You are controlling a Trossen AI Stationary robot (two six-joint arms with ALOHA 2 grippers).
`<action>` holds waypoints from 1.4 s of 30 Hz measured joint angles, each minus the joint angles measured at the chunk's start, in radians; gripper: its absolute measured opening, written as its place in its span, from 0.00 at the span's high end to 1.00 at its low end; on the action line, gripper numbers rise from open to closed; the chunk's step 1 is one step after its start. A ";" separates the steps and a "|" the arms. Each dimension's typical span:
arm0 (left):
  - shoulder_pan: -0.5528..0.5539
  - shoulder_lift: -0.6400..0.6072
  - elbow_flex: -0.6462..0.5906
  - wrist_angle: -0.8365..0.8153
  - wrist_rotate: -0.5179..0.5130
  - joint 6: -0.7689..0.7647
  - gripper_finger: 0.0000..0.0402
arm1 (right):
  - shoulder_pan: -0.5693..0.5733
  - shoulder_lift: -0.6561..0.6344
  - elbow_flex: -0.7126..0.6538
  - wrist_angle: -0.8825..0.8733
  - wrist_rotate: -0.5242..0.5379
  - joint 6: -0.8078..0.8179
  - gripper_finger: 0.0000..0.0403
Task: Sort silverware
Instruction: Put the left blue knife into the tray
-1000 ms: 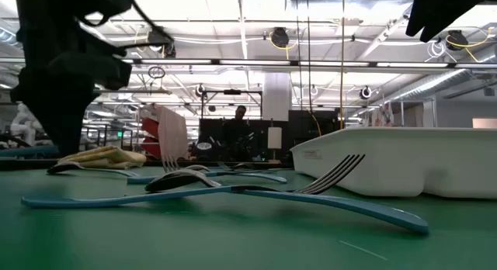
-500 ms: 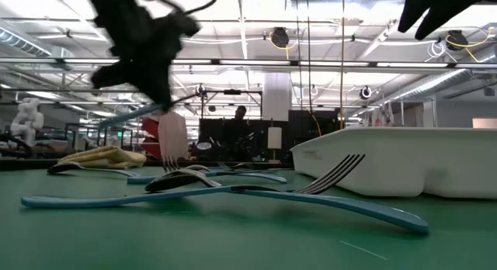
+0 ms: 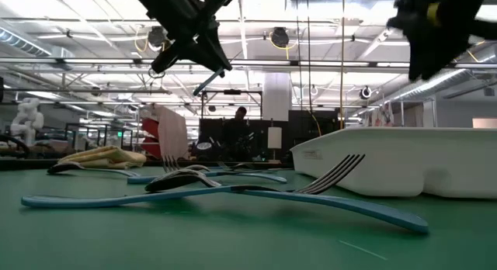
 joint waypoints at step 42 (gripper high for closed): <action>0.005 0.000 0.001 -0.048 0.006 0.051 0.93 | -0.428 0.223 -0.171 0.708 -0.274 -0.657 1.00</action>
